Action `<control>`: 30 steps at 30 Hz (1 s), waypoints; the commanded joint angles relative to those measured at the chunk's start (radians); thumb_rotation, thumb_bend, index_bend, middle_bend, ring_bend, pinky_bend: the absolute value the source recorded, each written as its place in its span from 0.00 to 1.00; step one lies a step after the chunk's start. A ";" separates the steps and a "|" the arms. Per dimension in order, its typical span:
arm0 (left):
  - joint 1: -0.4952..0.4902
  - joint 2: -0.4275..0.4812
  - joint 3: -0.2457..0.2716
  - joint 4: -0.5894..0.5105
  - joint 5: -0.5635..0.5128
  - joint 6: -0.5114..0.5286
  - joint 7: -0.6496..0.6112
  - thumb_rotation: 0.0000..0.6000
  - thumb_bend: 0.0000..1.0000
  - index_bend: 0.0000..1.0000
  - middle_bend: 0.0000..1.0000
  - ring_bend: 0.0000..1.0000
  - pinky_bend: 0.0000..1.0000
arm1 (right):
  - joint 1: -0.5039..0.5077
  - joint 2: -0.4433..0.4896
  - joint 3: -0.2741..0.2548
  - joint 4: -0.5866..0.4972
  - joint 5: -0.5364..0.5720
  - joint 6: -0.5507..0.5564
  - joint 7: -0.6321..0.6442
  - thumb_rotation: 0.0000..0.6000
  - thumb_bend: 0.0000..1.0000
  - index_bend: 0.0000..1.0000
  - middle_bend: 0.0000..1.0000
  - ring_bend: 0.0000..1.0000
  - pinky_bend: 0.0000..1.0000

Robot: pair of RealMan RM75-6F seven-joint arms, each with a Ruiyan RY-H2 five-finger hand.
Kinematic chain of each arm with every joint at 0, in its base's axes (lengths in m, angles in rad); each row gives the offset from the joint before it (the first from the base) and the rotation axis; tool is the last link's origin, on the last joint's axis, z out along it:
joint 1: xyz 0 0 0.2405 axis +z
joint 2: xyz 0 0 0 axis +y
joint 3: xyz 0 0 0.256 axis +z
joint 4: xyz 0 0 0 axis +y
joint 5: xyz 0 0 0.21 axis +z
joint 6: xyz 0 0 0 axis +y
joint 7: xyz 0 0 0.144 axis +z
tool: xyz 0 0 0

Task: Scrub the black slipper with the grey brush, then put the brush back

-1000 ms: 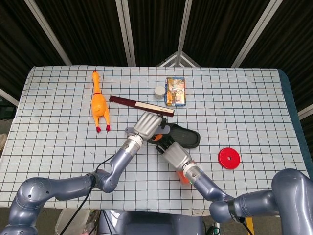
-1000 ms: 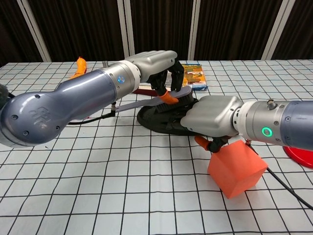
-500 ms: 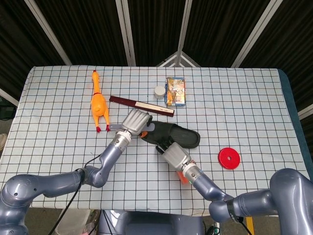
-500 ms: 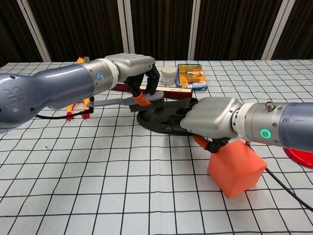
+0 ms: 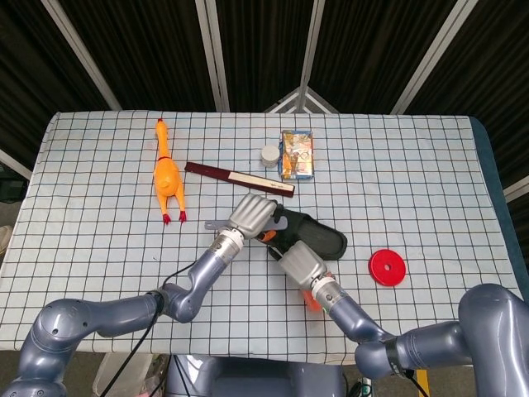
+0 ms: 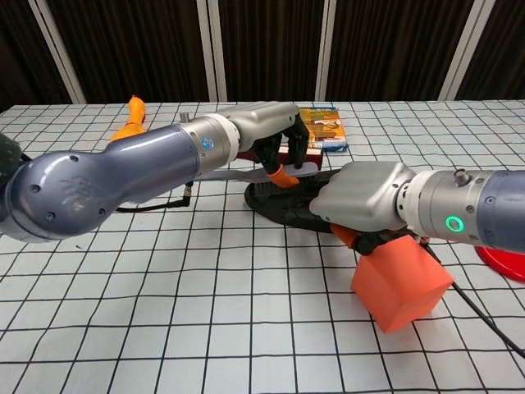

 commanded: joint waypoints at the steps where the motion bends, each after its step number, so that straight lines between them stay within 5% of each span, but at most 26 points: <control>1: 0.000 -0.037 -0.011 0.051 0.097 0.013 -0.132 1.00 0.57 0.52 0.65 0.58 0.56 | -0.002 0.012 -0.006 -0.009 -0.001 0.002 0.001 1.00 0.78 0.00 0.02 0.00 0.10; 10: -0.001 -0.048 -0.003 0.097 0.142 0.003 -0.190 1.00 0.57 0.52 0.65 0.58 0.56 | -0.005 0.014 -0.009 -0.003 -0.005 -0.007 0.017 1.00 0.78 0.00 0.02 0.00 0.10; 17: 0.009 0.001 0.018 0.072 0.091 -0.065 -0.110 1.00 0.57 0.52 0.65 0.58 0.56 | -0.005 0.016 -0.012 -0.002 -0.011 -0.006 0.018 1.00 0.78 0.00 0.02 0.00 0.10; 30: 0.064 0.229 0.003 -0.308 -0.169 0.008 0.154 1.00 0.58 0.52 0.65 0.58 0.56 | -0.026 0.035 -0.029 -0.061 -0.040 0.077 -0.012 1.00 0.78 0.00 0.02 0.00 0.06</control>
